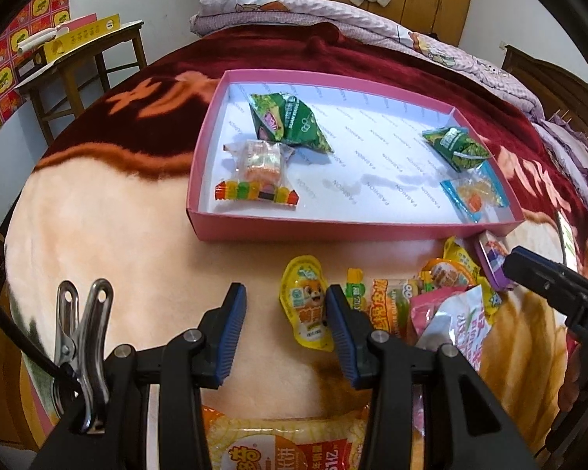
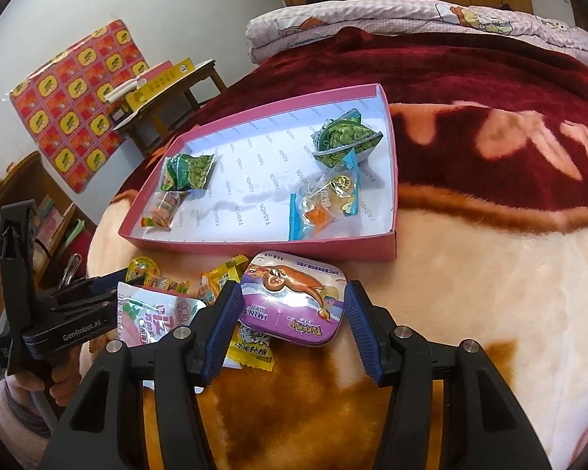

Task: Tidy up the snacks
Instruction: 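Withdraw both tools, moving the right tool toward the purple tin, then grasp the yellow jelly cup with the left tool while the right grasps the purple tin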

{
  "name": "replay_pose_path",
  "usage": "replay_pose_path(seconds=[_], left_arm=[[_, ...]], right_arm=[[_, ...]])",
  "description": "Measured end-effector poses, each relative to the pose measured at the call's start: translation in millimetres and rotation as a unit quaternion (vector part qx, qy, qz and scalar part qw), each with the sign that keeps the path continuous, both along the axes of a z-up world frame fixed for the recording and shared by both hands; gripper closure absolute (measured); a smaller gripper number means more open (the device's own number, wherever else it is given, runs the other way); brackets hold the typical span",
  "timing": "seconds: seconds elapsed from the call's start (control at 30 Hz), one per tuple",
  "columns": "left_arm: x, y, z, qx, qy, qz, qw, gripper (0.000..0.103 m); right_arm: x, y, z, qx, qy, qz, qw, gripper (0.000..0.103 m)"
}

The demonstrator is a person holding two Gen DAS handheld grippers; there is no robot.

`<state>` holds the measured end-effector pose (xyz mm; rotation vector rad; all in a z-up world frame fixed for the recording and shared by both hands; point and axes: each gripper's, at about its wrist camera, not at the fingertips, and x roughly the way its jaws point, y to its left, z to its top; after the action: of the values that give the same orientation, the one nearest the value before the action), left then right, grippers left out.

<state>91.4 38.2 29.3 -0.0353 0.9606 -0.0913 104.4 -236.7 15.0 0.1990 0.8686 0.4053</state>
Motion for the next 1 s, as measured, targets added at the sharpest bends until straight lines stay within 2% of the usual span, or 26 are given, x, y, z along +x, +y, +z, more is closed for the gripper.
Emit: replay_pose_path(seconds=[0.2, 0.33, 0.47, 0.57, 0.8, 1.0], left_arm=[[0.3, 0.0, -0.7, 0.002, -0.006, 0.0, 1.0, 0.063], [1.7, -0.9, -1.1, 0.007, -0.011, -0.002, 0.9999, 0.064], [2.4, -1.3, -0.9, 0.007, -0.015, -0.002, 0.9999, 0.071], [1.7, -1.1, -0.4, 0.002, -0.017, -0.007, 0.9998, 0.078], [-0.4, 1.0, 2.9, -0.001, -0.021, -0.006, 0.9998, 0.079], [-5.4, 6.0, 15.5, -0.004, -0.037, -0.001, 0.9993, 0.079]], right_arm=[[2.3, 0.0, -2.4, -0.004, 0.003, -0.009, 1.0, 0.045], [5.5, -2.6, -8.2, -0.007, 0.016, -0.02, 1.0, 0.039], [6.2, -1.5, -9.2, -0.016, 0.012, -0.019, 1.0, 0.038], [4.7, 5.0, -10.2, -0.046, 0.003, -0.012, 0.999, 0.038], [4.1, 7.8, -10.1, -0.06, -0.004, -0.015, 0.998, 0.039], [3.2, 3.6, -8.2, -0.044, -0.001, -0.017, 0.999, 0.039]])
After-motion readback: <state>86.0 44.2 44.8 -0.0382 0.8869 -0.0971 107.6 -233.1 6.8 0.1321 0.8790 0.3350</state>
